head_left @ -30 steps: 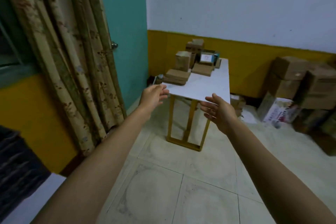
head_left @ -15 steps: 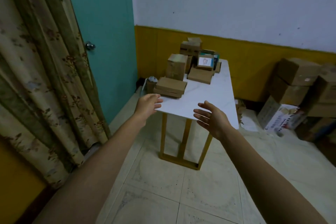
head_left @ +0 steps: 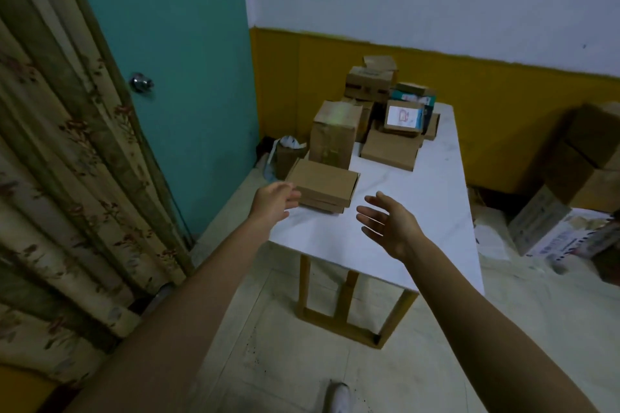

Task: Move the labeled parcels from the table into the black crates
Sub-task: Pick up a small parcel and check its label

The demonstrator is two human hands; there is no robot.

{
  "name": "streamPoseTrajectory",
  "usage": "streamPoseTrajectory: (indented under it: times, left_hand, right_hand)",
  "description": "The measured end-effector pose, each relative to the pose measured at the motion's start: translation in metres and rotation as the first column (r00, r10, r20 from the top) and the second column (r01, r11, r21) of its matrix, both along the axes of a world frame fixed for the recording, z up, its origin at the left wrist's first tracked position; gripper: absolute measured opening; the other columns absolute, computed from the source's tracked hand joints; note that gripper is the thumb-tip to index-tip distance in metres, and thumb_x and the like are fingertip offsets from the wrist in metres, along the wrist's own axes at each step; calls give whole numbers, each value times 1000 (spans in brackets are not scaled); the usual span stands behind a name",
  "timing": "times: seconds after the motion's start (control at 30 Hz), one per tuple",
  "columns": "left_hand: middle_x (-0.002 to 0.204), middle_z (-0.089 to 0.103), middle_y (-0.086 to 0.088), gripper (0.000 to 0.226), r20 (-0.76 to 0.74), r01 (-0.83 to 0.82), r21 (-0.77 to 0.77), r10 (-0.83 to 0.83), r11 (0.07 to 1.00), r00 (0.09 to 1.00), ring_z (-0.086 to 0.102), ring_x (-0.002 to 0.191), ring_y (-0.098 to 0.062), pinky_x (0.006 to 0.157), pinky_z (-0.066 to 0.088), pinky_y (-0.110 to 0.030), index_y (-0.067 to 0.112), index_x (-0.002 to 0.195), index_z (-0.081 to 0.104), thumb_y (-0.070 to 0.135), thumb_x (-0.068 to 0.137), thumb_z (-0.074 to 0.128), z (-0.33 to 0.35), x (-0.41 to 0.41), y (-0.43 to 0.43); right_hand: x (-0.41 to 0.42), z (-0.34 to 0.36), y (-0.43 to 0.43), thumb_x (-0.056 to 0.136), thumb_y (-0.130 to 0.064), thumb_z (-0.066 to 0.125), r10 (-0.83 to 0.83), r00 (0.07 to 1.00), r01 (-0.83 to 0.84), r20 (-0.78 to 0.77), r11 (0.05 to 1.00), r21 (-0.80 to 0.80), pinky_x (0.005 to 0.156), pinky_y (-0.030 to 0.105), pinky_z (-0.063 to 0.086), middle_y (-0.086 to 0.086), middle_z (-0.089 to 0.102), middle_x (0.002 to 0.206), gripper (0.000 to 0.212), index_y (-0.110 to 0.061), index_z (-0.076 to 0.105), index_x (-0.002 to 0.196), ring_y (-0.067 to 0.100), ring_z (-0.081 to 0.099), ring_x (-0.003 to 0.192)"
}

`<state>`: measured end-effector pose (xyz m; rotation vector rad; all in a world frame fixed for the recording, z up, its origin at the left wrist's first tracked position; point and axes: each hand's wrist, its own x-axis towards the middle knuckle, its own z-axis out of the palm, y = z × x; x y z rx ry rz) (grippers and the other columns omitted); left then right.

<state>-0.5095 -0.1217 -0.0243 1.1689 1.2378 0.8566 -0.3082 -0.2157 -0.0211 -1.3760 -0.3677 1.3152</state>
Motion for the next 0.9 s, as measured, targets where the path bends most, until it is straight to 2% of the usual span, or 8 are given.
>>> streamPoseTrajectory:
  times: [0.3,0.5,0.6,0.67,0.73,0.8,0.83,0.9]
  left_hand:
    - [88,66,8,19,3,-32,20,32,999,999,62,77,-5,57,43,-16,18,107,62,23,98,46,3,89,127]
    - [86,57,-4,14,-119,-82,81,91,993,989,53,84,-20,75,42,-31,21,92,61,20,95,48,-12,121,212]
    - [86,53,2,14,-214,-51,93,70,994,974,51,81,-14,77,40,-31,21,86,60,20,95,49,-15,138,259]
    - [72,42,8,29,-261,-2,81,23,997,965,42,67,-7,64,33,-28,27,68,44,19,96,47,-18,150,288]
    - [68,38,5,33,-298,53,37,-39,998,954,41,69,-15,59,28,-29,24,65,39,19,97,45,-25,159,316]
    - [68,42,-1,28,-311,86,-22,-89,996,946,44,72,-21,56,27,-30,12,75,53,24,98,42,-35,164,337]
    - [71,45,-2,29,-302,103,-73,-121,992,946,46,70,-20,56,29,-29,5,91,59,25,99,40,-40,167,344]
    - [79,49,-3,36,-237,154,-190,-197,970,951,48,72,-18,62,35,-28,4,119,57,27,101,35,-46,172,355]
  right_hand:
    - [92,-4,125,100,-34,48,0,1000,0,28,1000,-15,87,35,49,10,69,107,29,-13,65,110,23,65,100]
    - [121,-12,205,98,-31,52,-11,997,17,79,997,-74,76,33,51,10,69,105,27,-14,56,117,23,67,94]
    - [129,-15,248,97,-32,54,-30,988,45,154,994,-97,71,31,51,11,64,115,24,-16,54,115,21,65,93]
    - [130,-20,276,96,-32,56,-27,976,52,217,993,-110,73,31,50,12,59,125,34,-12,53,123,21,62,98]
    - [130,-28,303,96,-34,56,-7,961,43,277,991,-125,83,36,48,13,48,139,53,-10,42,141,26,55,114]
    - [128,-35,327,95,-37,57,12,948,33,318,990,-137,94,41,45,12,37,150,67,-12,28,150,32,44,128]
    - [126,-38,337,94,-38,58,22,948,23,318,990,-138,98,42,42,11,34,152,71,-13,24,152,33,41,131]
    - [119,-41,353,95,-37,57,67,954,-30,291,991,-130,94,39,44,11,38,150,68,-16,25,151,30,45,127]
